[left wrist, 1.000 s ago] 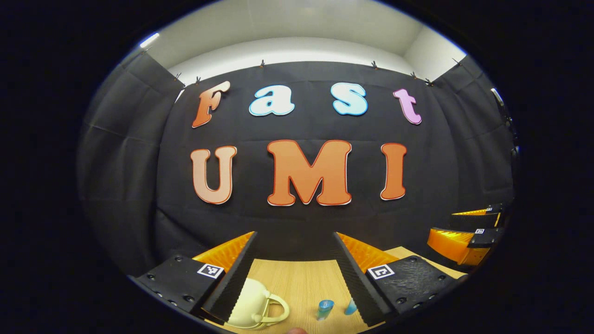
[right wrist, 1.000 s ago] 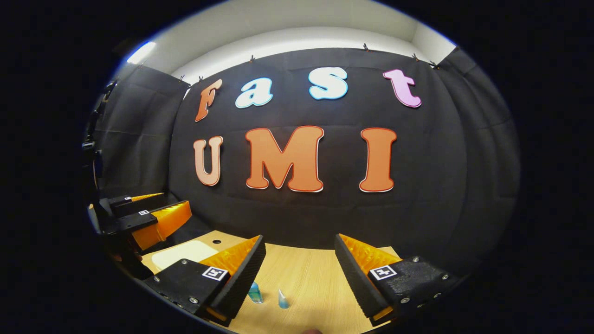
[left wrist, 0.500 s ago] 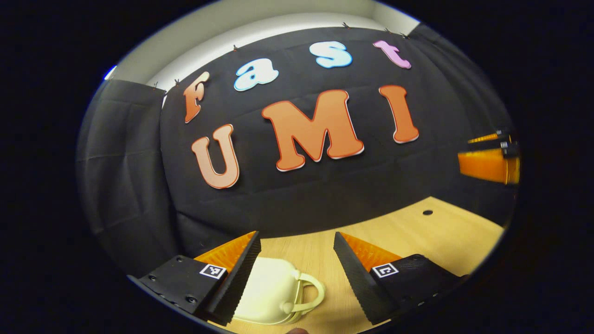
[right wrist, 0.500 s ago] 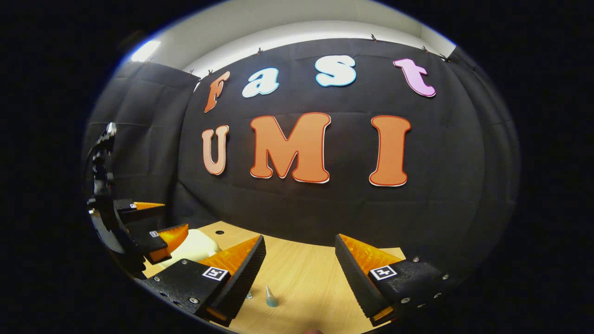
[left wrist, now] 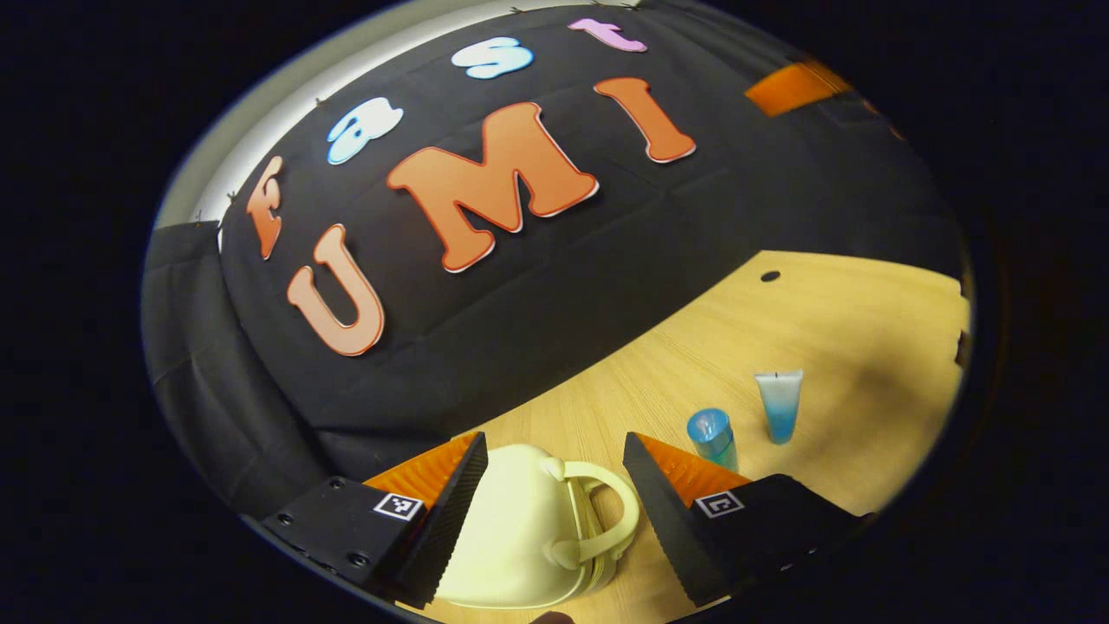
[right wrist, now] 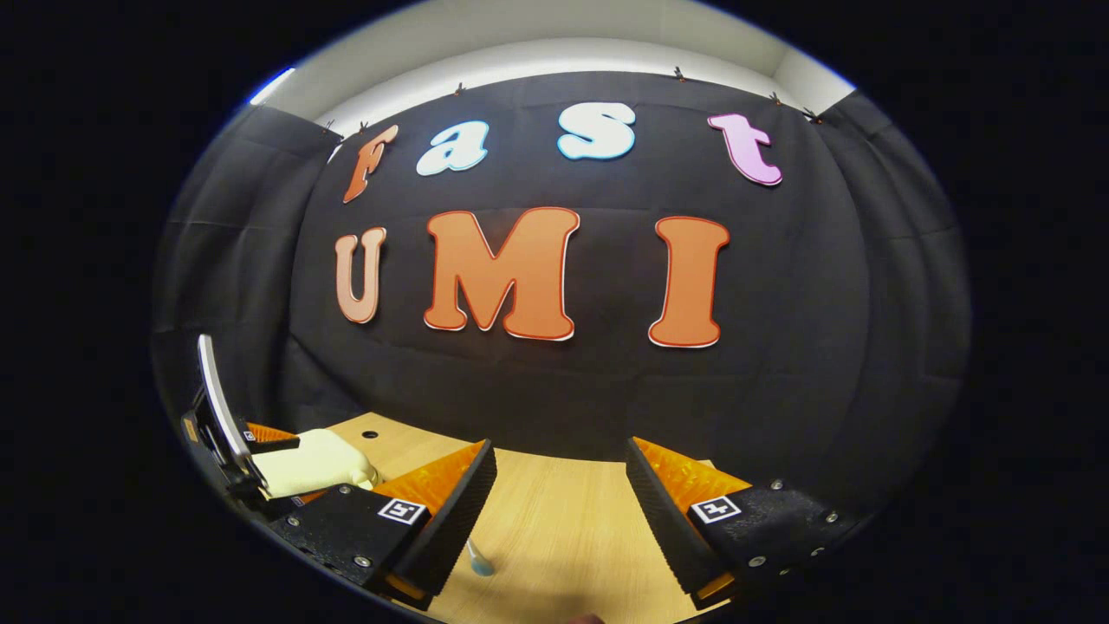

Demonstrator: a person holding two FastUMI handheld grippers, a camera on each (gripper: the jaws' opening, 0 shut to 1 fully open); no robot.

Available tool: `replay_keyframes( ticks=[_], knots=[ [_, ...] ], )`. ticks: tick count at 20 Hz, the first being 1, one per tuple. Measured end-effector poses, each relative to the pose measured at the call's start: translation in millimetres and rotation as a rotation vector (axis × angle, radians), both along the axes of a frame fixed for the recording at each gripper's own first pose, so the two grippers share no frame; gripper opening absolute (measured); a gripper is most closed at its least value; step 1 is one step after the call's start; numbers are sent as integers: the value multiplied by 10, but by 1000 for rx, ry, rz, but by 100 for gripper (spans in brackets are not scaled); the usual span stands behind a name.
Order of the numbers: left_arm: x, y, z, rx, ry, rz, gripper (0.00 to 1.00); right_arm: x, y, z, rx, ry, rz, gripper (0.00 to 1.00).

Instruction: First open the suitcase, pack the skin care products into it, and then close the suitcase.

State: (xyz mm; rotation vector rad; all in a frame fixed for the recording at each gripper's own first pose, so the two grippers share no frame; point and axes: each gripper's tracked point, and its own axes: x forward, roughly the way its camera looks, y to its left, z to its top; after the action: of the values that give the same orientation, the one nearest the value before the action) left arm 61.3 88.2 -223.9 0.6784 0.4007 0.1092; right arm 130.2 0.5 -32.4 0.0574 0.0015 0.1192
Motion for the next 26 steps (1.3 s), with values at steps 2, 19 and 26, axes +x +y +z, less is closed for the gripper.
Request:
replay_keyframes(
  ticks=[2,19,26],
  knots=[
    [3,40,-198,29,49,-28,97,-20,-48,-36,-15,12,-38,95],
    [-108,409,-1315,320,318,-92,72,-91,-126,-150,15,51,-129,95],
    [-70,466,-1275,373,317,-97,5,-58,-93,-152,27,51,-137,95]
  ],
)
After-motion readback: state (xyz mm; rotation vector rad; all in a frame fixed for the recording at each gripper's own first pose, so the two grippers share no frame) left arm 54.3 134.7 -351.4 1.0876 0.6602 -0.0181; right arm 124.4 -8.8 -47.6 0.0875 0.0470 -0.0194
